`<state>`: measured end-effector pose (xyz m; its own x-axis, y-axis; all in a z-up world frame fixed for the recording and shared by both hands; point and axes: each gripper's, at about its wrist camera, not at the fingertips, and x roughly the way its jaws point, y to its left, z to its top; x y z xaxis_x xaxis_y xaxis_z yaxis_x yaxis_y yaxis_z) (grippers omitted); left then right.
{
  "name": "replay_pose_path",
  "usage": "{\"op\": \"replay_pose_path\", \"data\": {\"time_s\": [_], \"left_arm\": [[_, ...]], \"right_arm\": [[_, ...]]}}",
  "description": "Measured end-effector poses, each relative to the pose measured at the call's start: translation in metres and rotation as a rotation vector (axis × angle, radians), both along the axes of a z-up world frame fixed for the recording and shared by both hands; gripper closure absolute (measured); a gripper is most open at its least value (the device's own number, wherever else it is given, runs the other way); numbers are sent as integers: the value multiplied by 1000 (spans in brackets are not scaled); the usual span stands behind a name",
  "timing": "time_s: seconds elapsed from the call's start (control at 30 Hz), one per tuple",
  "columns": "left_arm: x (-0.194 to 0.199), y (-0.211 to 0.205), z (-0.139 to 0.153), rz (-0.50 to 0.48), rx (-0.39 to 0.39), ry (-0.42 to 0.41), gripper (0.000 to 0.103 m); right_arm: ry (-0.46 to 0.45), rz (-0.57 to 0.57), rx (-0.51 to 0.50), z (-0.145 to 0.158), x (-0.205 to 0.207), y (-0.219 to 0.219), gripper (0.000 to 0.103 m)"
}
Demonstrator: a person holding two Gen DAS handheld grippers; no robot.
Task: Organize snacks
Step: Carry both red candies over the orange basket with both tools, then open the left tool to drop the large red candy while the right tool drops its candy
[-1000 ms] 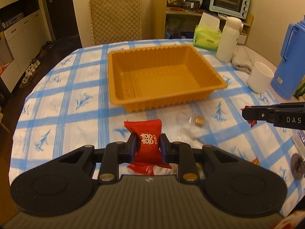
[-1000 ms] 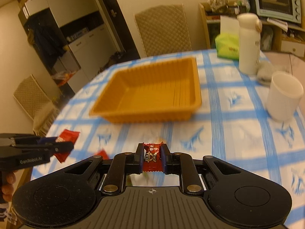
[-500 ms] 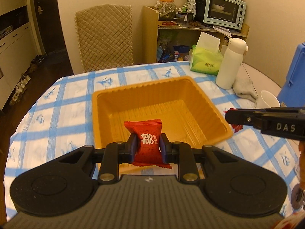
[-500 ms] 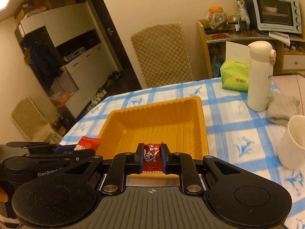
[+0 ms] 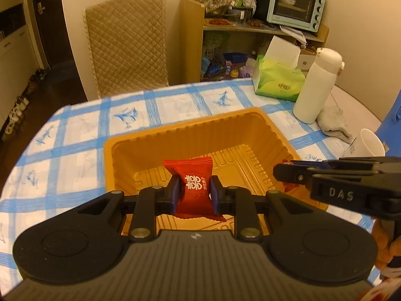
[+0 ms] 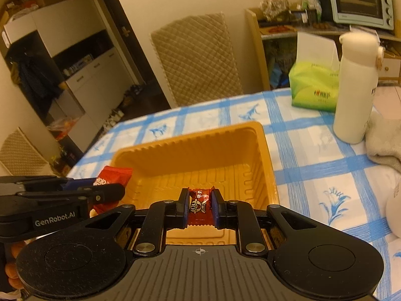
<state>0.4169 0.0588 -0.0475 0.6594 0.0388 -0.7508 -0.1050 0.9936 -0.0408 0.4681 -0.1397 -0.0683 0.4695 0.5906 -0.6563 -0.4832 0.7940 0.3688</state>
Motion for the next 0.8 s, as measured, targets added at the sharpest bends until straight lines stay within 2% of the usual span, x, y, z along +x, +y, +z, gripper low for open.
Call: {"op": "replay_pose_path", "data": {"time_s": [0.2,0.4,0.53,0.6,0.8], "left_arm": [[8,3,-26,14,-34,54,80],[13,6,-42,30,-45,90,80],[15,8,-45,30,-56,95,80],[14,8,-44,30,-66,84,75],[13,7,-38,18,-60,67,69]], "right_arm": [[59,-26,-2,-19,10,0,85],[64,-32,-3,-22,12,-1,84],[67,-34,-2,-22,13,-1,84],[68,-35,-1,-22,13,-1,84],[63,-35,-2,-21,12,-1,84]]}}
